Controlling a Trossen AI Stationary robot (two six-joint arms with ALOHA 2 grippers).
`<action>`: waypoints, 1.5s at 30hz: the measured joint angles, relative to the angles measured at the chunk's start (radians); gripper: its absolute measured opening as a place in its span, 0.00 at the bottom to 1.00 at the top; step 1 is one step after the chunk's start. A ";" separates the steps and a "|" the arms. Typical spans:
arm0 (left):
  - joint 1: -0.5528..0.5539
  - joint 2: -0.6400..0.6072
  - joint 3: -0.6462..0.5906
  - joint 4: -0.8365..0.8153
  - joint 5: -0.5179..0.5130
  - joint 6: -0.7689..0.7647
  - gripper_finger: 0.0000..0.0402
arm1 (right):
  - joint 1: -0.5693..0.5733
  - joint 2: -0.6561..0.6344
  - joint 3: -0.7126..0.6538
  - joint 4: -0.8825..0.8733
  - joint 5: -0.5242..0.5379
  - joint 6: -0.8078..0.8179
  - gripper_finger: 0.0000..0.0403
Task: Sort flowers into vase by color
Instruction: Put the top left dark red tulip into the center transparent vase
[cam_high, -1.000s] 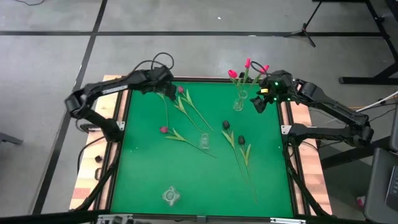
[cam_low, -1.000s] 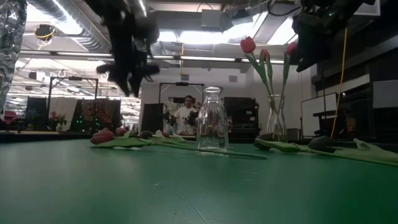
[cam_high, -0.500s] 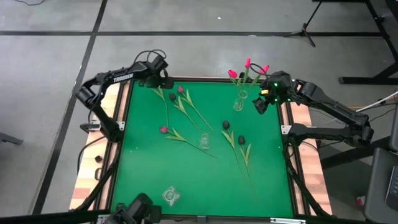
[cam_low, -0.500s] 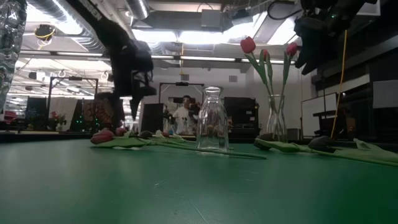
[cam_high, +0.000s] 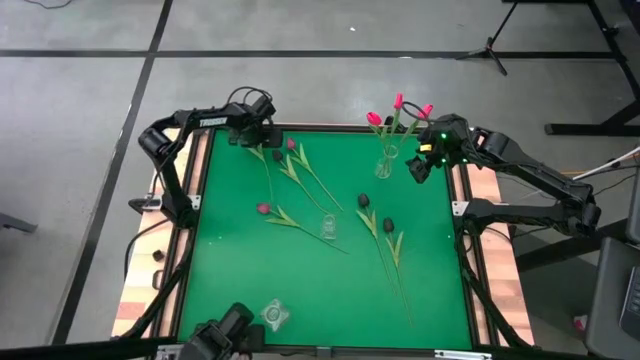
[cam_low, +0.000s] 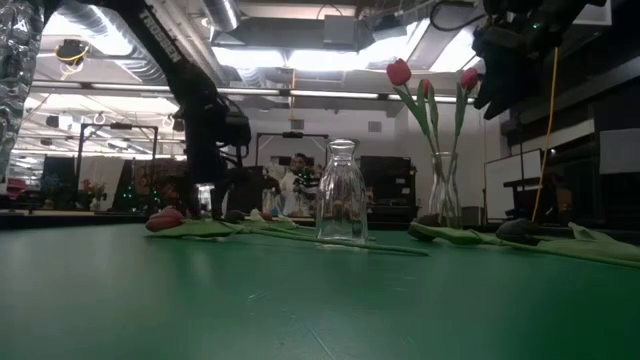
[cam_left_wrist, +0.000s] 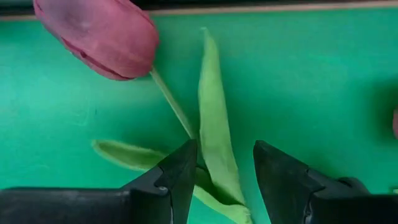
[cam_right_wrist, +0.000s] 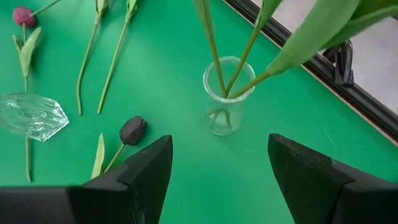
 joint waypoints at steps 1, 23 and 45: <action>0.000 0.001 0.000 0.000 -0.003 -0.006 0.39 | 0.000 0.000 0.000 0.003 0.000 -0.005 0.66; 0.018 0.000 0.000 -0.031 0.027 -0.054 0.16 | 0.000 0.000 0.000 0.004 0.000 -0.033 0.66; -0.020 -0.323 0.000 -0.006 0.024 -0.002 0.00 | 0.000 0.000 0.000 0.005 0.000 -0.030 0.66</action>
